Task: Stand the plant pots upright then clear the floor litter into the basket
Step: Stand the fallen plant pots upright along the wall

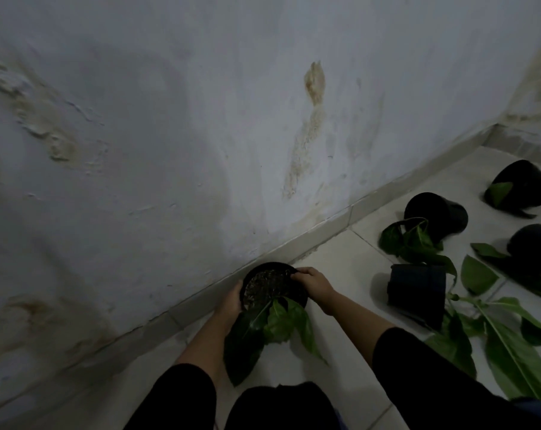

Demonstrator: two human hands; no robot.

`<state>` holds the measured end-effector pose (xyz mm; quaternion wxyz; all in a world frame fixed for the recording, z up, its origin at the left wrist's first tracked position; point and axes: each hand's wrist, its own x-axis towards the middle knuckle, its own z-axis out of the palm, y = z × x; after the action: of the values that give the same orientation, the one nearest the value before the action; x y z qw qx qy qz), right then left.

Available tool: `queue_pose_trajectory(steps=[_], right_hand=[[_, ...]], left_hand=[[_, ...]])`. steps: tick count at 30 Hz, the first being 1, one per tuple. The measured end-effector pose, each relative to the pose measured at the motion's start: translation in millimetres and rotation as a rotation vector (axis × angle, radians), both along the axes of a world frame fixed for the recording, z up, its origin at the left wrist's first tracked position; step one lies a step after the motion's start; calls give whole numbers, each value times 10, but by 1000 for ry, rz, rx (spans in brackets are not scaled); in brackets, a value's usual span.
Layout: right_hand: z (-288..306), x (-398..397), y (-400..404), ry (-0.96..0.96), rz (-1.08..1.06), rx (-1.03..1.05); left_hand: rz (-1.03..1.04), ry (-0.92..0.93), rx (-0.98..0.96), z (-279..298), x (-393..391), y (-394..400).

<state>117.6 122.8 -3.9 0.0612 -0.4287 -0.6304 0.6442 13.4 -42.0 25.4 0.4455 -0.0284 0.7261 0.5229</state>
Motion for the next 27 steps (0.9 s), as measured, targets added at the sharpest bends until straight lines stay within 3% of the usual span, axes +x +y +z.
queue_pose_trajectory(steps=[16, 21, 22, 24, 27], right_hand=[[36, -92, 117, 71, -10, -77], [133, -92, 218, -12, 49, 67], [204, -84, 261, -29, 42, 95], [412, -36, 374, -73, 38, 139], [754, 94, 689, -175, 52, 210]], left_hand=[[15, -29, -25, -245, -197, 245], [-65, 211, -195, -1384, -834, 630], [-42, 252, -244, -1213, -784, 701], [23, 320, -339, -250, -327, 697], [-21, 446, -516, 234, -27, 844]])
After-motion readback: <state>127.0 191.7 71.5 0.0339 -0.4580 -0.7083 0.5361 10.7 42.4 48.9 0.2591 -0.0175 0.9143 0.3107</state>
